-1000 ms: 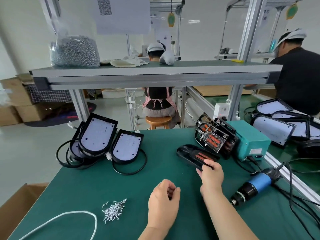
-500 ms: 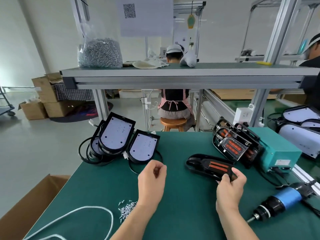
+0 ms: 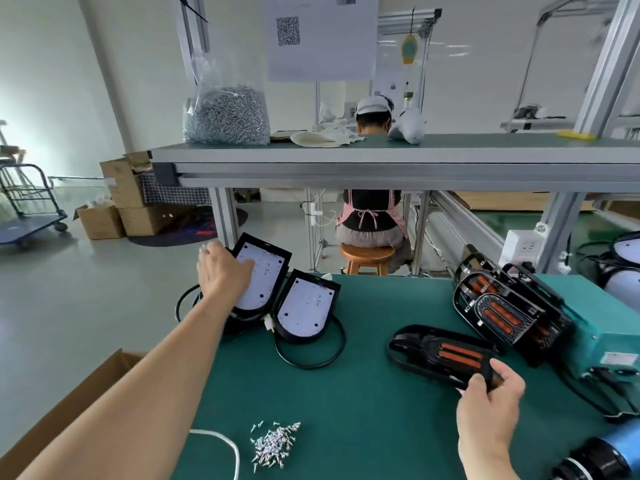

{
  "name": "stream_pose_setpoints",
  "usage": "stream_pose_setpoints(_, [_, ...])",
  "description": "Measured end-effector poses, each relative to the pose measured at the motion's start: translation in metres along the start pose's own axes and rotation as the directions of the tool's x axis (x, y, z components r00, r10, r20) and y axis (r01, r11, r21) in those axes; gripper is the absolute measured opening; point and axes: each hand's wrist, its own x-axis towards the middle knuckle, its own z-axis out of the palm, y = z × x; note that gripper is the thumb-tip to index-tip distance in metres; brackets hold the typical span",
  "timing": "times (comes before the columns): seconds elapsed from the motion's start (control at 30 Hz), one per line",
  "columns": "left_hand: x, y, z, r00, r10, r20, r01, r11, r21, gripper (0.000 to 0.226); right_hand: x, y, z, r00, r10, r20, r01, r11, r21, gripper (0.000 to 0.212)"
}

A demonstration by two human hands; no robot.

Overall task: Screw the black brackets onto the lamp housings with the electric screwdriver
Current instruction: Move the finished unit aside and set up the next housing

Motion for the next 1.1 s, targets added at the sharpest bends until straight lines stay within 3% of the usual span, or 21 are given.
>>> stream_pose_setpoints(0.07, [0.016,0.001,0.001,0.995,-0.019,0.094,0.014,0.999,0.051,0.072,0.001,0.000,0.000,1.000,-0.008,0.004,0.008,1.000,-0.007,0.033])
stream_pose_setpoints(0.17, [0.031,0.003,0.001,0.993,-0.011,0.118,-0.002,0.994,0.112,0.062,0.002,0.000,0.000,1.000,-0.011,0.013,0.012,1.000,-0.008,0.034])
stream_pose_setpoints(0.33, [0.045,0.006,-0.001,0.977,-0.033,0.211,-0.016,0.974,0.228,0.065,0.001,0.002,0.001,0.999,-0.022,0.025,0.022,1.000,-0.013,0.034])
stream_pose_setpoints(0.5, [0.047,-0.003,-0.001,0.963,-0.072,0.260,0.000,0.964,0.264,0.020,0.002,0.000,0.001,0.999,-0.032,0.024,0.033,0.999,-0.017,0.035])
stream_pose_setpoints(0.53, [0.047,-0.006,0.000,0.961,-0.087,0.263,0.018,0.967,0.253,0.021,0.002,0.000,0.001,0.999,-0.035,0.028,0.036,0.999,-0.021,0.034])
stream_pose_setpoints(0.63, [0.044,-0.012,0.003,0.966,-0.108,0.233,0.061,0.978,0.198,0.047,0.001,-0.001,0.001,0.998,-0.045,0.036,0.046,0.998,-0.040,0.033])
stream_pose_setpoints(0.7, [0.040,-0.012,0.005,0.979,-0.090,0.185,0.059,0.985,0.164,0.050,0.000,-0.003,0.000,0.998,-0.043,0.039,0.045,0.998,-0.049,0.032])
stream_pose_setpoints(1.1, [0.021,-0.001,-0.003,0.993,0.119,-0.013,-0.118,0.992,0.037,0.027,0.001,-0.003,0.000,0.998,-0.039,0.055,0.041,0.999,-0.028,0.034])
